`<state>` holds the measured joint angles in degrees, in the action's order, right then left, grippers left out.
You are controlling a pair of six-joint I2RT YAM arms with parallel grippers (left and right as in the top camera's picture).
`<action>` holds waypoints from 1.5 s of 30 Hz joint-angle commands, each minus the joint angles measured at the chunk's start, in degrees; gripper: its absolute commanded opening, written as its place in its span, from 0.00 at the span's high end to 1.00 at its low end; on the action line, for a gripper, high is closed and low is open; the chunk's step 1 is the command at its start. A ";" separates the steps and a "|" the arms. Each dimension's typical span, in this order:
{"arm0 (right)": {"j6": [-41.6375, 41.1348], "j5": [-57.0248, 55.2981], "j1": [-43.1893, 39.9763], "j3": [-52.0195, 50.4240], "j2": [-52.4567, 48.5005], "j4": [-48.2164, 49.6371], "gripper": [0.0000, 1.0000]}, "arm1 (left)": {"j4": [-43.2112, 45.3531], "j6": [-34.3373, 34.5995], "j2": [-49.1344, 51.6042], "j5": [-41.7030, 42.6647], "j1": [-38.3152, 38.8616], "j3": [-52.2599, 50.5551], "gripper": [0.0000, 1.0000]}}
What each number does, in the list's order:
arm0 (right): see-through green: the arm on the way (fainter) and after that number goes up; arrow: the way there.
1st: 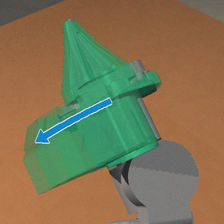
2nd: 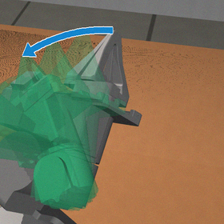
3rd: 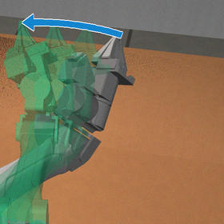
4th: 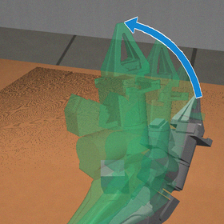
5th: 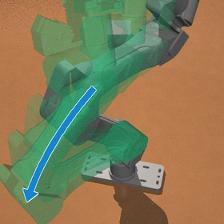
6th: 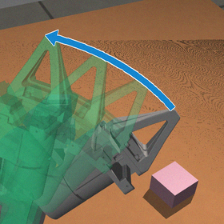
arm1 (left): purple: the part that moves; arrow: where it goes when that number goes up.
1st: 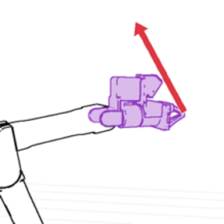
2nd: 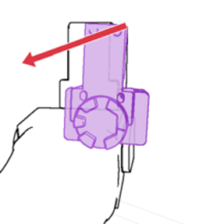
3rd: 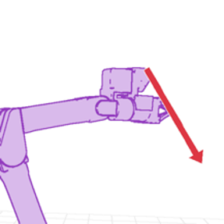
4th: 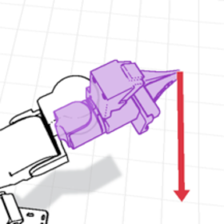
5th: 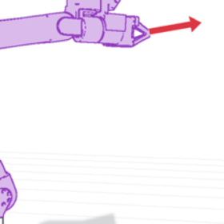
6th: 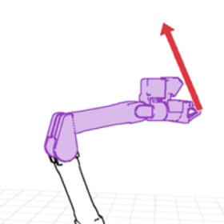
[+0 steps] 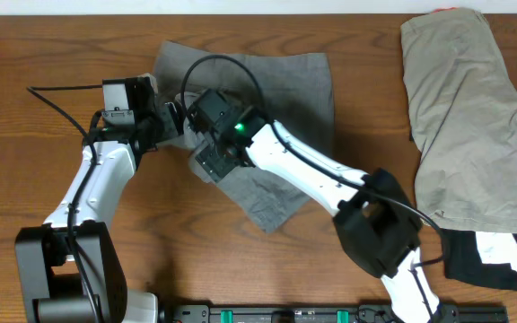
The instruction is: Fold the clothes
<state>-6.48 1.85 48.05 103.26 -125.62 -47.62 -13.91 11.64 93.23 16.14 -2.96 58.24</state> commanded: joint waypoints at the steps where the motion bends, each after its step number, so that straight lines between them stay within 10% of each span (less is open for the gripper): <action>1: -2.60 -2.93 -0.02 -0.68 -3.74 -0.50 0.42 | -0.44 -0.39 -0.22 -0.33 -0.24 -0.15 0.43; 5: -4.94 -2.95 -1.29 0.13 -3.34 -2.67 0.99 | -0.66 -0.39 -0.22 -0.33 -0.24 -0.15 0.43; 27: 1.84 -1.09 -26.82 1.29 -3.37 -16.37 0.98 | -8.70 -0.85 -0.22 0.37 0.04 -0.15 0.43; 36: 4.44 2.67 -27.58 1.75 -3.37 -14.86 0.78 | -18.58 -20.02 -0.68 16.81 5.64 -0.15 0.47; 45: 4.42 3.67 -27.76 1.75 -3.37 -13.92 0.69 | -20.44 -30.56 -0.17 7.10 18.47 -0.17 0.41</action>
<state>-2.70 4.32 20.34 103.77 -129.49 -61.98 -35.33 -14.55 93.21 29.78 12.58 58.17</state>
